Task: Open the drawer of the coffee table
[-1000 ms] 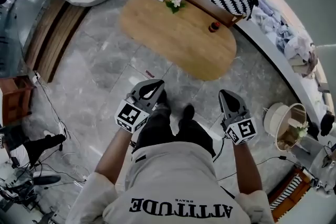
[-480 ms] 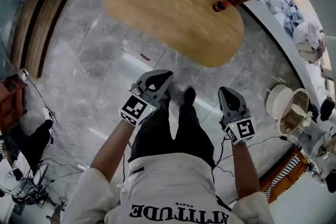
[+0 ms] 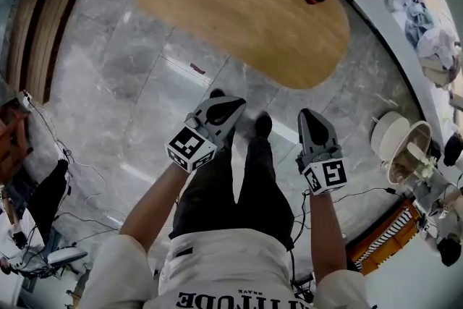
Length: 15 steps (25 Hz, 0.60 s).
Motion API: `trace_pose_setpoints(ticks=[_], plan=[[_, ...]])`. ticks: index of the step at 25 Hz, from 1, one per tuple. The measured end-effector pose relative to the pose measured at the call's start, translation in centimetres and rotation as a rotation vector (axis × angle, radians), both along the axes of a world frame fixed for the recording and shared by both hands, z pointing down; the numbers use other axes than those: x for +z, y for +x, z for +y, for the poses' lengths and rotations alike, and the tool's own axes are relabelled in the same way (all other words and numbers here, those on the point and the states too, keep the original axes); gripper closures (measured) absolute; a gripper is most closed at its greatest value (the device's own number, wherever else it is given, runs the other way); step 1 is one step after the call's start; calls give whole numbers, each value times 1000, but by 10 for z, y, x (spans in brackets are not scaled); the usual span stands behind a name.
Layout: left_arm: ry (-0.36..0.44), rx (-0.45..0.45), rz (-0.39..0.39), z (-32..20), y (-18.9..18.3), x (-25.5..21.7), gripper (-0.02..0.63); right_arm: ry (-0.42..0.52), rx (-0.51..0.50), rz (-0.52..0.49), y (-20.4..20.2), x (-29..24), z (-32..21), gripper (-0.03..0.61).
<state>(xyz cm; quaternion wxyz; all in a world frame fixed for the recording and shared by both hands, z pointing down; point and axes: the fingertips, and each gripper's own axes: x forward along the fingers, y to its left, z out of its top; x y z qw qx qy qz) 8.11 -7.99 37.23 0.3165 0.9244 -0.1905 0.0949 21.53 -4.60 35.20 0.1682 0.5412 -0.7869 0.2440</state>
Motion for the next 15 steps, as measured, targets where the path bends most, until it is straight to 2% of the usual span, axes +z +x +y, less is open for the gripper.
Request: trace_pose_setpoints(ticks=[7, 15], plan=[[-49, -53, 9, -18, -10, 67, 592, -35, 31, 29, 2, 52, -13, 558], [-103, -78, 54, -40, -24, 139, 592, -92, -40, 41, -28, 108, -31, 558]])
